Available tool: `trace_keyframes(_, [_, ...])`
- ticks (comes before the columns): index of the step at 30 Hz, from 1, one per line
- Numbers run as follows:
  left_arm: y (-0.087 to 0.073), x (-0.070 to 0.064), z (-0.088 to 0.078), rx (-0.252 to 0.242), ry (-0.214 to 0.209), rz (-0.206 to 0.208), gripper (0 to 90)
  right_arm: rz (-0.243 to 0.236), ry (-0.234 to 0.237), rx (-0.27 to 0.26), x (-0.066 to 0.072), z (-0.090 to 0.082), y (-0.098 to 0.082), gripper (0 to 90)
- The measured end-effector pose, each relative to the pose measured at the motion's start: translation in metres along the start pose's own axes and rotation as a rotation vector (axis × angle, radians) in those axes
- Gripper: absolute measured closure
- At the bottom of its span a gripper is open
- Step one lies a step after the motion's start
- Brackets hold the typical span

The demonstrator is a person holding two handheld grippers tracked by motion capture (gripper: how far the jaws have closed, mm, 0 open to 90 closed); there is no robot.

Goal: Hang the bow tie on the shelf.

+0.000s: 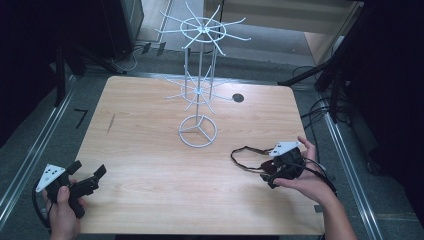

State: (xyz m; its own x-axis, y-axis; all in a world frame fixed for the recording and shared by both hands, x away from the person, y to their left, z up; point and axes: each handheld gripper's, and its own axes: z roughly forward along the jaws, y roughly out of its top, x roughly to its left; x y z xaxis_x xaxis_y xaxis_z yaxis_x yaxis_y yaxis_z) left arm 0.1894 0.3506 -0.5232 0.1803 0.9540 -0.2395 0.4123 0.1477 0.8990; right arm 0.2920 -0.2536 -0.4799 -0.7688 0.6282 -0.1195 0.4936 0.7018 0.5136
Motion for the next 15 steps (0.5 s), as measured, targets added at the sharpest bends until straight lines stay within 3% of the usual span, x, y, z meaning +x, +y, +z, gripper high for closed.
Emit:
trace_keyframes(5, [0.000, 0.000, 0.000, 0.000, -0.002, 0.004, 3.3, -0.049, 0.023, 0.053, 0.000, 0.011, 0.013, 0.0])
trace_keyframes(9, [0.000, 0.000, 0.000, 0.000, 0.000, 0.004, 3.3, -0.087, 0.016, 0.080, 0.000, 0.020, 0.022, 0.0])
trace_keyframes(15, [0.000, 0.000, 0.000, 0.000, 0.000, 0.006, 3.3, -0.106, 0.031, 0.118, -0.003, 0.030, 0.034, 0.0])
